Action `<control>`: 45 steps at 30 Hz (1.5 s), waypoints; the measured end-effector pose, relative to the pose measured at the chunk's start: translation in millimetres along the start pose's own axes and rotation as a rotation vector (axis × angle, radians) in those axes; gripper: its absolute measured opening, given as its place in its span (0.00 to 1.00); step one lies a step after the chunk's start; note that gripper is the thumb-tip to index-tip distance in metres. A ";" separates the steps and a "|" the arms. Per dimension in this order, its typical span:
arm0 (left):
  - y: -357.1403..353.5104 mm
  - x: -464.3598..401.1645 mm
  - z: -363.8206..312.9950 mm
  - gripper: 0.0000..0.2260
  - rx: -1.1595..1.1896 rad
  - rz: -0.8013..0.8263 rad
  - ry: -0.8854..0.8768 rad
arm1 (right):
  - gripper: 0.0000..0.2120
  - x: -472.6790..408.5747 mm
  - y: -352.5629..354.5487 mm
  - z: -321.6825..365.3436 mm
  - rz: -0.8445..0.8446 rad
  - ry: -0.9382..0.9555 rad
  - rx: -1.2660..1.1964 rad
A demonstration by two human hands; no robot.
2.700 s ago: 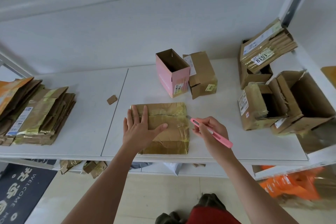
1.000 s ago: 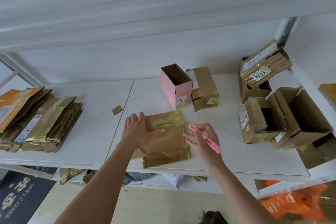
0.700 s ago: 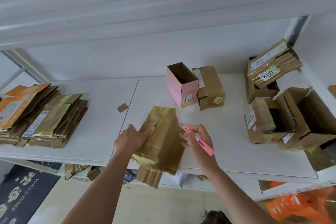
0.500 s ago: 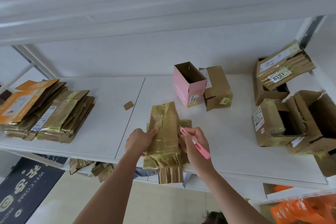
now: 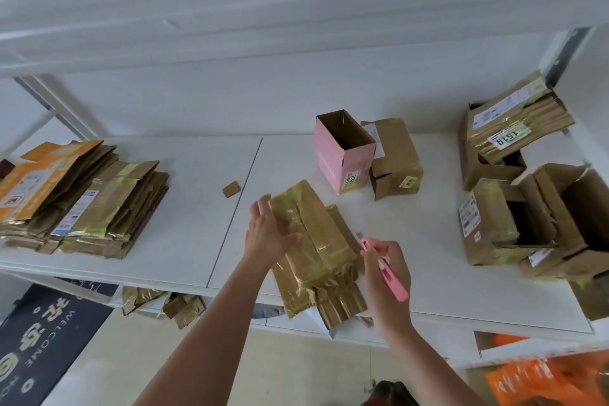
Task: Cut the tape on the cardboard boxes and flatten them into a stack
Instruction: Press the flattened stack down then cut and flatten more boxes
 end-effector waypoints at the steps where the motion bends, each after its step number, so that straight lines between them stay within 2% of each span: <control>1: 0.8 -5.5 -1.2 0.46 -0.038 0.044 -0.035 | 0.04 2.3 -0.8 -1.4 -0.005 -0.031 -0.016; 3: -0.4 -13.5 -0.7 0.48 -0.068 0.145 -0.047 | 0.04 2.3 -4.0 1.4 0.001 -0.070 -0.036; 5: 0.6 -16.5 -0.5 0.49 -0.053 0.177 -0.020 | 0.04 -2.6 -5.9 10.2 0.009 -0.059 -0.052; 9: 8.9 -3.6 0.1 0.47 -0.110 0.110 0.090 | 0.04 -32.0 -1.7 17.9 -0.034 0.032 -0.049; 14: -4.9 10.0 26.5 0.39 0.081 0.044 0.335 | 0.05 -67.0 4.7 1.1 -0.045 0.007 -0.130; 17: -12.9 13.6 28.4 0.37 0.093 0.016 0.359 | 0.04 -62.4 5.2 -9.1 -0.055 0.004 -0.112; 21: -15.1 15.9 15.9 0.37 -0.024 -0.078 0.392 | 0.04 -47.5 10.0 -17.7 -0.186 -0.092 -0.143; 23: -13.7 18.2 6.9 0.36 -0.156 -0.186 0.294 | 0.04 -39.3 15.5 -21.0 -0.204 -0.093 -0.164; 24: -14.8 18.2 2.7 0.34 -0.205 -0.240 0.168 | 0.04 -35.1 18.0 -23.1 -0.189 -0.085 -0.175; 26: -23.3 18.7 -1.8 0.30 -0.320 -0.232 -0.134 | 0.05 -28.9 22.2 -26.0 -0.138 -0.086 -0.186; 28: -32.6 19.4 0.7 0.30 -0.497 -0.197 -0.290 | 0.04 -26.5 25.8 -25.7 -0.086 -0.067 -0.183; 30: -33.8 18.3 3.2 0.30 -0.562 -0.197 -0.310 | 0.04 -25.6 28.0 -22.0 -0.033 -0.018 -0.156; 33: -32.1 16.7 3.5 0.28 -0.536 -0.153 -0.309 | 0.04 -24.2 29.5 -18.9 0.025 0.016 -0.130; 35: -31.1 16.4 4.7 0.27 -0.532 -0.135 -0.306 | 0.06 -23.4 30.2 -18.3 0.041 0.018 -0.123; 41: -30.4 15.7 7.0 0.23 -0.461 -0.082 -0.281 | 0.04 -27.2 31.0 -16.7 0.054 0.055 -0.056; 45: -31.9 21.3 12.0 0.29 -0.519 -0.072 -0.312 | 0.04 -28.2 29.7 -17.7 0.041 0.046 -0.058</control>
Point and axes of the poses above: each hand's wrist, its own x-axis away from the middle knuckle, its own y-axis out of the back of the hand, z = x × y, the point moved 3 cm from there along -x, towards the middle knuckle, and after that the axes turned 12 degrees about y, right-handed, at the moved point
